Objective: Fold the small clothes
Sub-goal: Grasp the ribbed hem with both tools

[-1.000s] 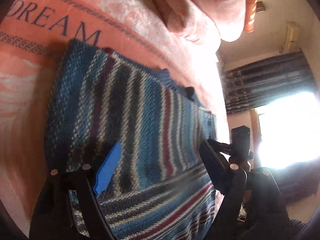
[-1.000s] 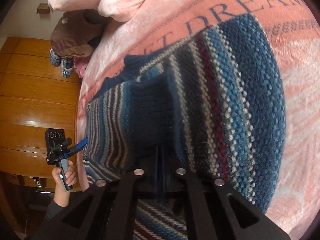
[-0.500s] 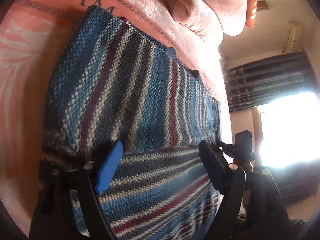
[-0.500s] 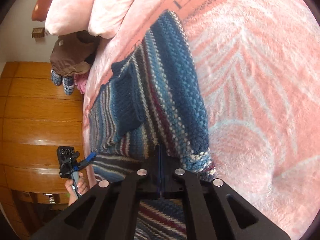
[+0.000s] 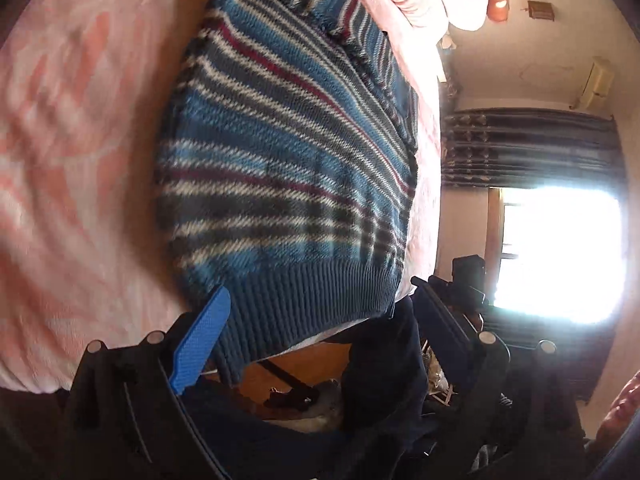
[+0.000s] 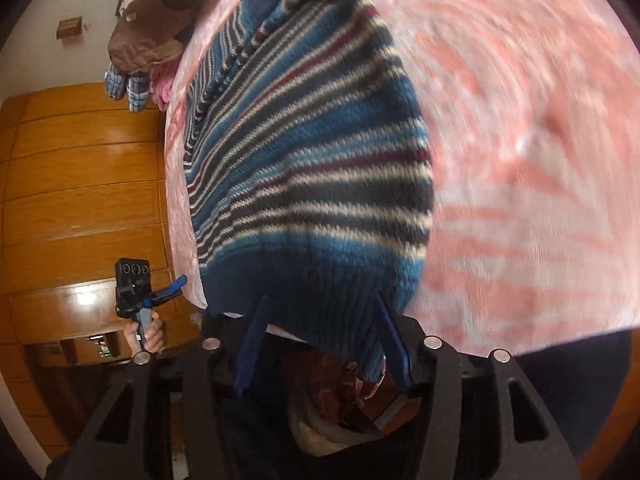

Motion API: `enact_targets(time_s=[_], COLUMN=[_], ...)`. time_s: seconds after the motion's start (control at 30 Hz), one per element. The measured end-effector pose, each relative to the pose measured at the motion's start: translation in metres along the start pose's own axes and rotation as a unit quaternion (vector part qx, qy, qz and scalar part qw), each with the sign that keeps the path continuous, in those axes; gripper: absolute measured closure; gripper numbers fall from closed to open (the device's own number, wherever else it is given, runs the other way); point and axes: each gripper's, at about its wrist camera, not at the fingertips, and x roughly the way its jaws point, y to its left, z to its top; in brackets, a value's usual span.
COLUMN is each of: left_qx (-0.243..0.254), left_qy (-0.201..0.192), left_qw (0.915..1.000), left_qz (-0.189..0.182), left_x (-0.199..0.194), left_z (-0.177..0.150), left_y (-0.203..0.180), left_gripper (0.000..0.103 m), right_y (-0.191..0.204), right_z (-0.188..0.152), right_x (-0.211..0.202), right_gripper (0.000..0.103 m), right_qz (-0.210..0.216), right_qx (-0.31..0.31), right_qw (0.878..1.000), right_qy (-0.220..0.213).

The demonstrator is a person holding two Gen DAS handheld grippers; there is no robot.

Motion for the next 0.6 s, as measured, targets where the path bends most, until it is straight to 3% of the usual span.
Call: enact_targets(time_s=[0.13,0.23,0.33,0.53,0.57,0.6], left_qx=[-0.048,-0.084,-0.090,-0.086,-0.087,-0.095], left_qy=[0.003,0.028,0.045,0.027,0.026,0.029], left_qw=[0.9988,0.9960,0.9945,0.9955,0.9955,0.9948], left_qz=[0.007,0.013,0.027,0.029,0.025,0.022], left_x=[0.018,0.039,0.052,0.055,0.055,0.055], left_z=[-0.010,-0.017,-0.022,-0.030,-0.032,-0.033], left_y=[0.027,0.035,0.034,0.031,0.032,0.035], left_gripper=[0.011,0.011,0.011,0.013,0.021,0.040], right_y=[-0.014,-0.019,-0.014,-0.016,-0.018,-0.018], right_z=[-0.023,-0.030,-0.033,-0.039,-0.040,-0.041], right_x=[0.015,0.029,0.040,0.047,0.047,0.047], right_gripper=[0.050,0.050,0.050,0.050,0.050,0.051], right_qz=[-0.010,-0.022,-0.019,-0.014,-0.014,-0.012], right_qx=[0.047,0.060,0.055,0.054,0.054,0.055], right_qw=[0.999,0.998,0.998,0.998,0.998,0.998], right_qy=[-0.008,-0.001,0.005,-0.002,-0.005,-0.006])
